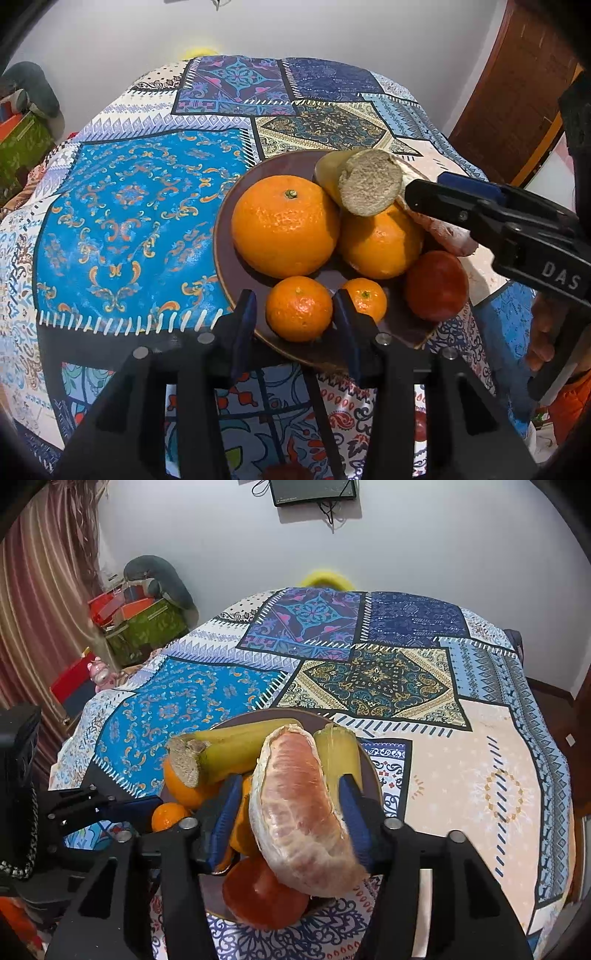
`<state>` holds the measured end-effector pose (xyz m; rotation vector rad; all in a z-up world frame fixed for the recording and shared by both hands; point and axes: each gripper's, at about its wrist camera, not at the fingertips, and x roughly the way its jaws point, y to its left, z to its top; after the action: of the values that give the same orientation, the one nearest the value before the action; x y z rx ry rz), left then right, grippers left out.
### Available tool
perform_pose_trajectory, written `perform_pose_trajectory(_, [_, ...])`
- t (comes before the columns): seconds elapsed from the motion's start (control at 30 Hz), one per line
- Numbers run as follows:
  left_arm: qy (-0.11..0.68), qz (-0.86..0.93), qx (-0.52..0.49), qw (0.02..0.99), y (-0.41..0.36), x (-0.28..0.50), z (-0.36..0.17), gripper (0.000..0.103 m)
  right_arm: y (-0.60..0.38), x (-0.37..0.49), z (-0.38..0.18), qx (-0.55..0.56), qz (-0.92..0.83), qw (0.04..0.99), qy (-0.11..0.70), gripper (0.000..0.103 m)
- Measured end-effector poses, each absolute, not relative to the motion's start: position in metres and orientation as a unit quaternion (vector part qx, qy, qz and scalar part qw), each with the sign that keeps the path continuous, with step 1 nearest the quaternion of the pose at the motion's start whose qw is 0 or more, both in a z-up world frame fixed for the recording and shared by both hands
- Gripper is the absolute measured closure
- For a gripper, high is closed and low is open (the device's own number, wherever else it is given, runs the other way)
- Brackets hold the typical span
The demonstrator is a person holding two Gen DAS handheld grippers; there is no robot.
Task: Organize fruits
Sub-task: 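Place the pomelo segment on the plate with the right tool while the left tool sets its orange there, then grasp a dark red date with the left tool while the right tool grasps another date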
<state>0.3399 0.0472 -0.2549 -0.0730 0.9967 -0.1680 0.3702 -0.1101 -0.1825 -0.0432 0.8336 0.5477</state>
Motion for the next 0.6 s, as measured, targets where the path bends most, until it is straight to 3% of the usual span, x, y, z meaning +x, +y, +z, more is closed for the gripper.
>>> perform_pose_trajectory(0.6, [0.441, -0.069, -0.027, 0.895, 0.05, 0.282, -0.201, 0.058, -0.118, 0.305, -0.136, -0.056, 0.259, 0.89, 0.37, 0.043])
